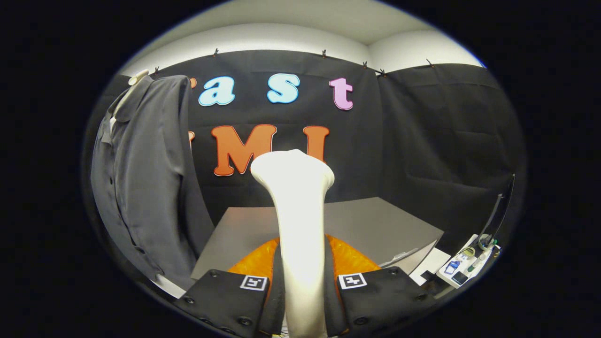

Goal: Iron the clothes twice with a garment steamer, once on the left side and once on the right side.

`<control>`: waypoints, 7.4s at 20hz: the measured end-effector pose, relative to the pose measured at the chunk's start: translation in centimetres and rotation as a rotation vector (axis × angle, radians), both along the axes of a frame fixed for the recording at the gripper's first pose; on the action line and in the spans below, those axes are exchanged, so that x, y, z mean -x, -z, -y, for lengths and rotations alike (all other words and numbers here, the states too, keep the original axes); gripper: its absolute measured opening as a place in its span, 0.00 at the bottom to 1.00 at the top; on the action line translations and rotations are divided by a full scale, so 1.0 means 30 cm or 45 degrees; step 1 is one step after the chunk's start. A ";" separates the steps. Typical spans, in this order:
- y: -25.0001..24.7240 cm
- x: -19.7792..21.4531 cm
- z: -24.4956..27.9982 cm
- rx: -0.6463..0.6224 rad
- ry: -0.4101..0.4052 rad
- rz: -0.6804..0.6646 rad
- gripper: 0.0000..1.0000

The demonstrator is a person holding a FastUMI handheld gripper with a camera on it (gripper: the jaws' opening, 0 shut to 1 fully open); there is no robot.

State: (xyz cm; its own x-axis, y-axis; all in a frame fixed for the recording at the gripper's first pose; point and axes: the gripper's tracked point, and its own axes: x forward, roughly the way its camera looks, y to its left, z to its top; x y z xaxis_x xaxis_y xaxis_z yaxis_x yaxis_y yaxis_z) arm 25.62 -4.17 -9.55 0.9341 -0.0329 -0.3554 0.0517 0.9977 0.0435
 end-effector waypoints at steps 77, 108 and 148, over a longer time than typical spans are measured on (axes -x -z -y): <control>0.587 0.473 -1.002 0.056 -0.209 -0.233 0.41; -0.328 0.401 -1.334 -0.063 -0.374 0.469 0.41; 0.298 0.461 -1.588 0.073 -0.567 0.048 0.41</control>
